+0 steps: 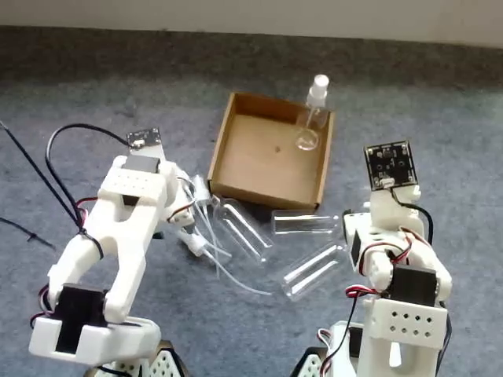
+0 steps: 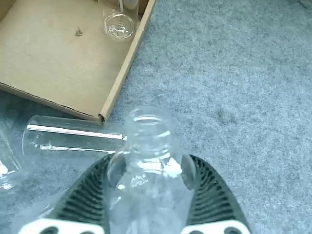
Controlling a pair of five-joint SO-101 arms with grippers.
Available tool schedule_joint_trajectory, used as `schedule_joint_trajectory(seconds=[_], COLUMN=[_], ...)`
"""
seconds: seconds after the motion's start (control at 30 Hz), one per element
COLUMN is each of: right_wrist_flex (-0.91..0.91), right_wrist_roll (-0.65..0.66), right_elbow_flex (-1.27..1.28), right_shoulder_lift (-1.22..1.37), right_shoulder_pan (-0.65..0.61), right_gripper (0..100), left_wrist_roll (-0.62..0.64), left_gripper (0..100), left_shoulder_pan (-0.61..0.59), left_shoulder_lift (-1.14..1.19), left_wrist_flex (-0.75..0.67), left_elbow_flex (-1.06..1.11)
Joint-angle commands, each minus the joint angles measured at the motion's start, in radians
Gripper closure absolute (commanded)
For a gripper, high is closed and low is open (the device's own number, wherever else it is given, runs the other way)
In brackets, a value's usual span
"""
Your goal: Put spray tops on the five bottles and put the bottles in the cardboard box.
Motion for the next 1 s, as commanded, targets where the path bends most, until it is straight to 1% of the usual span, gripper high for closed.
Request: schedule_joint_trajectory(seconds=[0.0,0.13,0.3,0.53,0.77,0.83,0.9,0.97], right_wrist_flex=[0.012,0.012,0.012,0.012,0.012,0.012,0.012,0.012], right_wrist_roll=[-0.011,-0.011,-0.011,-0.011,-0.011,-0.011,-0.011,-0.011], right_elbow_flex=[-0.01,-0.01,-0.01,-0.01,-0.01,-0.01,-0.01,-0.01], right_shoulder_lift=[-0.018,-0.018,-0.018,-0.018,-0.018,-0.018,-0.018,-0.018], right_shoulder_pan=[-0.004,-0.004,-0.004,-0.004,-0.004,-0.004,-0.004,-0.004], right_gripper=[99.5,99.5,99.5,99.5,99.5,99.5,99.5,99.5], left_wrist_roll=[0.008,0.009,0.009,0.005,0.002,0.002,-0.002,-0.069], left_gripper=[82,82,82,82,82,84,89,94], left_shoulder_pan=[0.056,0.079,0.074,0.074,0.071,0.056,0.021,-0.021], left_shoulder_lift=[-0.036,-0.035,-0.033,-0.035,-0.042,-0.044,-0.044,-0.045], left_wrist_flex=[-0.003,-0.008,-0.055,-0.18,-0.183,-0.183,-0.187,-0.195], left_elbow_flex=[-0.002,-0.002,0.018,0.147,0.171,0.171,0.163,0.147])
